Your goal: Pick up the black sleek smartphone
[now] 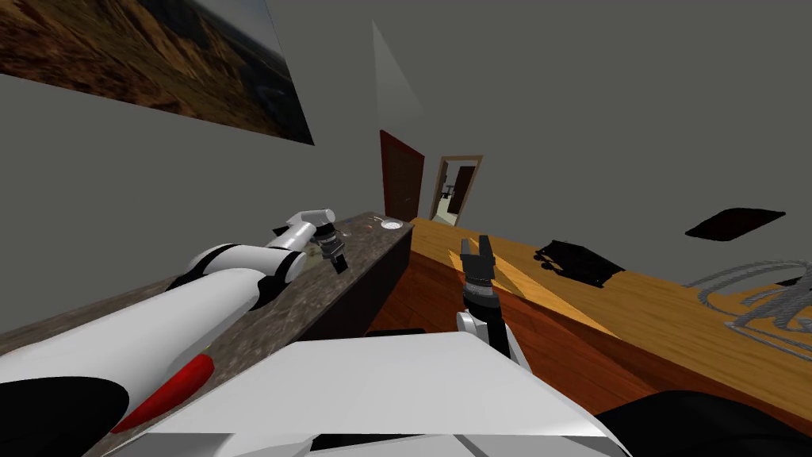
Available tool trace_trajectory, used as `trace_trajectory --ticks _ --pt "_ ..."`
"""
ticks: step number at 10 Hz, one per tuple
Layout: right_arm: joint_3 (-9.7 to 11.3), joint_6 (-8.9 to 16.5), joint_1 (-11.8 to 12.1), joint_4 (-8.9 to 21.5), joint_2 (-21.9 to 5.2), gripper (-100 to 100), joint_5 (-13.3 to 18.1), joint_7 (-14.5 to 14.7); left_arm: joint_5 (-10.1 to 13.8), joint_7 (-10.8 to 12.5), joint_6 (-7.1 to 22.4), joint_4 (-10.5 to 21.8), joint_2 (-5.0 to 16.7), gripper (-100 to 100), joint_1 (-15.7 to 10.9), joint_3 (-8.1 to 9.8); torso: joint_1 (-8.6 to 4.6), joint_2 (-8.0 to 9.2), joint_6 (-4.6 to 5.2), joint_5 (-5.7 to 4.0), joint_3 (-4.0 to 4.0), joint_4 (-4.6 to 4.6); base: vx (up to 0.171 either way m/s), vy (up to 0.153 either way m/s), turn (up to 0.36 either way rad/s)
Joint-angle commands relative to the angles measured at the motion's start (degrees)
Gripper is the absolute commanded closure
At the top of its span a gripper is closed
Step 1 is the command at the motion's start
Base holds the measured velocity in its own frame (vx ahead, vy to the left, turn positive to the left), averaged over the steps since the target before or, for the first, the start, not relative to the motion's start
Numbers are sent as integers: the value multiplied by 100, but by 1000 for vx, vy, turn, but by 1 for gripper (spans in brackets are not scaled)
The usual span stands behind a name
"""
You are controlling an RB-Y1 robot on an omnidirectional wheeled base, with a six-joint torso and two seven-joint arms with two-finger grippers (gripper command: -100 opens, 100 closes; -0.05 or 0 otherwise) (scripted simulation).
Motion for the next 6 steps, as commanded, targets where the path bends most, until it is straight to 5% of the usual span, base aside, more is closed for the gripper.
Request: trace_trajectory --ticks 1,3,4,6 --pt "0 0 0 0 0 0 0 0 -286 -286 84 30 -286 100 -197 286 0 0 0 0 0 0 136 -67 459" --pt "0 0 0 0 0 0 0 0 -448 -290 84 30 -367 100 -197 303 -13 -20 7 -1 -14 -7 75 -42 228" --pt "1 0 -2 0 0 0 0 0 -716 -481 119 88 -621 100 -343 510 0 -8 20 2 -7 -5 59 1 265" --pt "0 0 -1 0 0 0 0 0 -764 -481 119 88 -621 100 -343 510 8 -5 16 2 -4 -1 41 -15 123"
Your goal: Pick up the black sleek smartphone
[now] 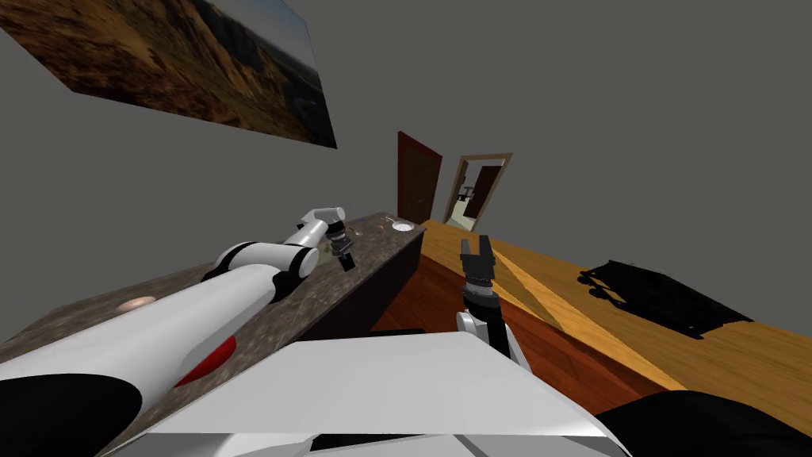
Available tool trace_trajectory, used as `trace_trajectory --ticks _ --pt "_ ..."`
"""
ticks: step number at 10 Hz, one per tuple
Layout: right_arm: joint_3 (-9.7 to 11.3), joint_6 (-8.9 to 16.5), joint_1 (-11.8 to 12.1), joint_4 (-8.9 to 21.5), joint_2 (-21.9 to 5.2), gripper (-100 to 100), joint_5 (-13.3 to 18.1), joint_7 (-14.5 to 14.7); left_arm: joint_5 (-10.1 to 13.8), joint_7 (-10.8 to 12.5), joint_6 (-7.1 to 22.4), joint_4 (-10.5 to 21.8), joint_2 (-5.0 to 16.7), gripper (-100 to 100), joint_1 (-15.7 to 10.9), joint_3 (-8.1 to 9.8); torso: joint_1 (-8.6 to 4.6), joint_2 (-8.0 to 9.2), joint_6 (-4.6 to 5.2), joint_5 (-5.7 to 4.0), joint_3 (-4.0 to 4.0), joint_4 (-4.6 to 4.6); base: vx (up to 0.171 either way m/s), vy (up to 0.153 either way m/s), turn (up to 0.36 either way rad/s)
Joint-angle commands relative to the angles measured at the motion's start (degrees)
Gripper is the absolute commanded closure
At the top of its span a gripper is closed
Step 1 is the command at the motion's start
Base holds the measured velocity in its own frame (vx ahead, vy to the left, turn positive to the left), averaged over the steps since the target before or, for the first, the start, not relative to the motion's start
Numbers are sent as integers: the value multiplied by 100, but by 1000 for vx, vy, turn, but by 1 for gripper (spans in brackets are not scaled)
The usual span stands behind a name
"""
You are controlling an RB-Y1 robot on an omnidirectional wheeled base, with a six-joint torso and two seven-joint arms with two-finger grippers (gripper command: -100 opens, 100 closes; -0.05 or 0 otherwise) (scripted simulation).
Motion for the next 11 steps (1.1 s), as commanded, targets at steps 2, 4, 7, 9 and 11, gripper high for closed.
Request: trace_trajectory --ticks 2,4,7,9,11 --pt "-1 0 2 0 0 0 0 0 -335 -223 1 129 -267 100 -169 212 1 -4 -14 -2 0 3 57 -27 301" --pt "-1 0 3 0 0 0 0 0 -651 -415 36 186 -521 100 -314 419 -7 -11 -13 -3 -4 1 70 -52 315" --pt "0 0 0 0 0 0 0 0 -967 -607 71 244 -775 100 -460 627 -14 -11 8 -3 -7 -3 50 -42 154" --pt "-1 0 2 0 0 0 0 0 -1283 -799 106 302 -1029 100 -606 835 -3 -5 -4 -2 -2 0 52 -34 282" --pt "-1 0 2 0 0 0 0 0 -1599 -991 141 360 -1284 100 -751 1042 -5 -11 -1 -3 -4 0 60 -47 304"
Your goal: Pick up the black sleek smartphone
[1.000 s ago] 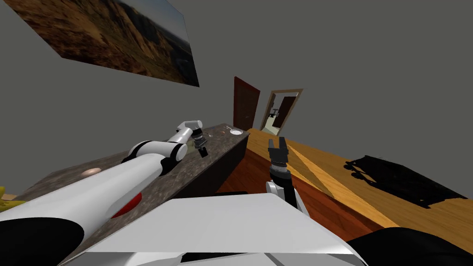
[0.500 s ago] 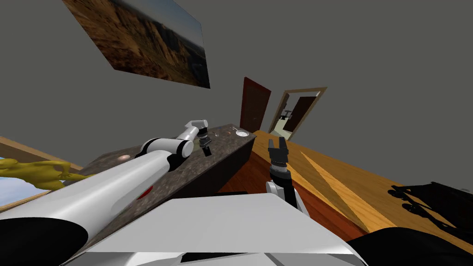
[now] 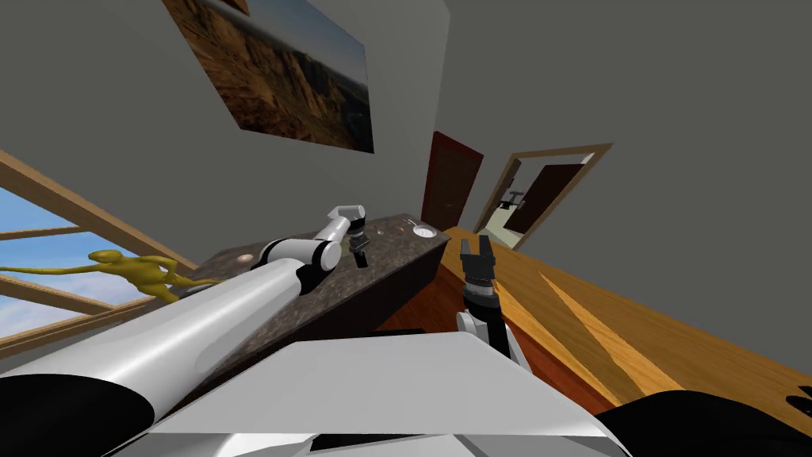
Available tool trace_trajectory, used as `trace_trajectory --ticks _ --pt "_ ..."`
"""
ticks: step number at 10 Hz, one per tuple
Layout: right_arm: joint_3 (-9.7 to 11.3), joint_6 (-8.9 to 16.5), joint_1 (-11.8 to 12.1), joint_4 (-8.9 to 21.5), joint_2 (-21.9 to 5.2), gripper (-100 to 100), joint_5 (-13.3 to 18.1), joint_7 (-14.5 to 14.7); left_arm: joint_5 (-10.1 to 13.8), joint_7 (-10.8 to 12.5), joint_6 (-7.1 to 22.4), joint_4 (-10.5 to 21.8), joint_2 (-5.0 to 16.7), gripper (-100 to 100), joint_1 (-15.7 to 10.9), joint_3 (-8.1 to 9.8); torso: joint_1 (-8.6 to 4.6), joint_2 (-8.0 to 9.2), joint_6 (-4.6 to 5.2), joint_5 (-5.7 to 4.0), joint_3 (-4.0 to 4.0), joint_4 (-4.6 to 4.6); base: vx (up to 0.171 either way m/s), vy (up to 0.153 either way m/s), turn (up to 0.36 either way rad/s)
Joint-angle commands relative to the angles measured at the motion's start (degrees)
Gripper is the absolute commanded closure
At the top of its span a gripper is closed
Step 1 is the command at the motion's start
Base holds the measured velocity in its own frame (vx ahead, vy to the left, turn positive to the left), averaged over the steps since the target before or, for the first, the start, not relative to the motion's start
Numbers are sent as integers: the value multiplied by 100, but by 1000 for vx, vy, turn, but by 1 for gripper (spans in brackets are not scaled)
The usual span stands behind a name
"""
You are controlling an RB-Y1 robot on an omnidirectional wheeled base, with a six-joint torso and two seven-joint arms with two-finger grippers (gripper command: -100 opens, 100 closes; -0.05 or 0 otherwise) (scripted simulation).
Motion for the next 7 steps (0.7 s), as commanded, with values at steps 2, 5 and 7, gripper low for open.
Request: trace_trajectory --ticks 2,5,7 --pt "0 0 2 0 0 0 0 0 -395 -236 -43 123 -286 100 -223 236 -3 -1 -10 -1 1 1 53 -63 298" --pt "0 0 1 0 0 0 0 0 -711 -428 -8 260 -540 100 -368 444 1 1 -3 -1 1 0 36 -39 152" --pt "0 0 -1 0 0 0 0 0 -661 -417 -3 214 -510 0 -326 419 8 7 5 1 4 1 9 -13 17"
